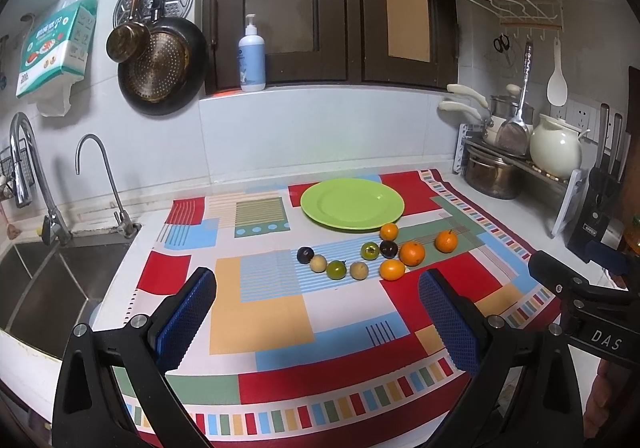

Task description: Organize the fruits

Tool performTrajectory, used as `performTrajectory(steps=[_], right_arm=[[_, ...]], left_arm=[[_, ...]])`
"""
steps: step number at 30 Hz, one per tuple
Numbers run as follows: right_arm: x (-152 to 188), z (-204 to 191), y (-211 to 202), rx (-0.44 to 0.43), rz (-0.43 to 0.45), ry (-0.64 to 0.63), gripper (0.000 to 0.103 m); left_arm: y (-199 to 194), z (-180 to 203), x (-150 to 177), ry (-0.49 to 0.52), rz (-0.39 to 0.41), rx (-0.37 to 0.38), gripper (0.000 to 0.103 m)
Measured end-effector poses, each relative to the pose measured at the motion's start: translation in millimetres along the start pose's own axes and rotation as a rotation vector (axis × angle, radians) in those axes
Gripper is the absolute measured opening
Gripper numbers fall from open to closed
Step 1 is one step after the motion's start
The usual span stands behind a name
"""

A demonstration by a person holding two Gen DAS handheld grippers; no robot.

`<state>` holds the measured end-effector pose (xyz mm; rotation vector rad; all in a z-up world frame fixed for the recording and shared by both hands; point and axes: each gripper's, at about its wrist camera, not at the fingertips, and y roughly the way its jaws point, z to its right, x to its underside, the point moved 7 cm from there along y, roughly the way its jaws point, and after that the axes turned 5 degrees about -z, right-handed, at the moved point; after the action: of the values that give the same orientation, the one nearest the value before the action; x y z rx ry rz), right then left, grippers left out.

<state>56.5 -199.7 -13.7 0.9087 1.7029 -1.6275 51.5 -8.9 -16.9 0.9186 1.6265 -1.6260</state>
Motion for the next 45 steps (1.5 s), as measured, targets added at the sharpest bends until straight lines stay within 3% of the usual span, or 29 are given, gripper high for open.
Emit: performTrajectory(steps=[32, 45], right_arm=[[-3.3, 0.0, -2.5, -0.009, 0.01, 0.003, 0.102], [-7.4, -4.2, 14.2, -0.017, -0.01, 0.011, 0.102]], left_arm=[[-3.3, 2.7, -3.6, 0.003, 0.011, 0.004, 0.103], [18.1, 2.0, -8.6, 0.026, -0.012, 0.028, 0.103]])
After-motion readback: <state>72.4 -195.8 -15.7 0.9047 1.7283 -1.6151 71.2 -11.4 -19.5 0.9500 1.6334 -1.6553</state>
